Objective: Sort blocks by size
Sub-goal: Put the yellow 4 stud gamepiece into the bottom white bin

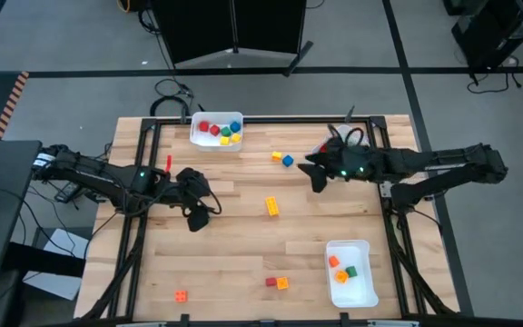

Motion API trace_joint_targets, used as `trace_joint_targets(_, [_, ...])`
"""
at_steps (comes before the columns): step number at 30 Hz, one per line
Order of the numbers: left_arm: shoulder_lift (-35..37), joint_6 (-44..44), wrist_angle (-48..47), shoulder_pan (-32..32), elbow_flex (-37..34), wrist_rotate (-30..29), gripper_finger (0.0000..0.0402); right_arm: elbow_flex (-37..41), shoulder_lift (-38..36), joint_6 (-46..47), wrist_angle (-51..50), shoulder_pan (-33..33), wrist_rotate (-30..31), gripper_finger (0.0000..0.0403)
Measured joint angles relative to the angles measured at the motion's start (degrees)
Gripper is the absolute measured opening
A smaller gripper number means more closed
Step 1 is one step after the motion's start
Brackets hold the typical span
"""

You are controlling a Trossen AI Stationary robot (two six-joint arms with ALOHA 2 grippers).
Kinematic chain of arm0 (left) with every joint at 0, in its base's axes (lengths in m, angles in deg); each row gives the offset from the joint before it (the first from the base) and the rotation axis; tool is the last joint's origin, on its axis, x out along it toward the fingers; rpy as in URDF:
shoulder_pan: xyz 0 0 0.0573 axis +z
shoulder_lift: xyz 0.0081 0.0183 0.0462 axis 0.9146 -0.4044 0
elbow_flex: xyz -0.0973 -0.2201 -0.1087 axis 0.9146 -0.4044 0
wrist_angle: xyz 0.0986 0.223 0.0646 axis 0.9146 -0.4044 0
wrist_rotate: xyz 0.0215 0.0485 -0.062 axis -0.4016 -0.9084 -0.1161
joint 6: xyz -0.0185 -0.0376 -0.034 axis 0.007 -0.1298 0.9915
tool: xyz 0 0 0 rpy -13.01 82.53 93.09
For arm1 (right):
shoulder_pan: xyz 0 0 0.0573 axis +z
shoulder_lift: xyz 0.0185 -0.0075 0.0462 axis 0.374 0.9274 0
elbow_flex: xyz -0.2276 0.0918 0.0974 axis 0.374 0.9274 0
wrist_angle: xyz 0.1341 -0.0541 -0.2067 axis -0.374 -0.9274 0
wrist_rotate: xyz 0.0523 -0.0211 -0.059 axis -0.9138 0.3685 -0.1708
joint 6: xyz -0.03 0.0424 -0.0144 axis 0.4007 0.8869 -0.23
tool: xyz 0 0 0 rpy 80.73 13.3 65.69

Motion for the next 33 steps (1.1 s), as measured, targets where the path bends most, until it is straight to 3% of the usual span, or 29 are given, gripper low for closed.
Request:
trace_joint_targets(3, [0.0,0.0,-0.6,0.0,0.0,0.0,0.0258,-2.0,3.9,-3.8,4.1,-4.3,-4.8,0.024])
trace_joint_targets(10, [0.0,0.0,-1.0,0.0,0.0,0.0,0.0258,-16.5,21.8,-13.9,-11.1,-14.0,-14.5,0.024])
trace_joint_targets(24, [0.0,0.0,-0.9,0.0,0.0,0.0,0.0258,-45.4,53.2,-37.5,-32.7,-22.5,-20.3,0.024])
trace_joint_targets(33, [0.0,0.0,-0.9,0.0,0.0,0.0,0.0258,-50.6,63.4,-42.9,-38.3,-25.7,-20.5,0.024])
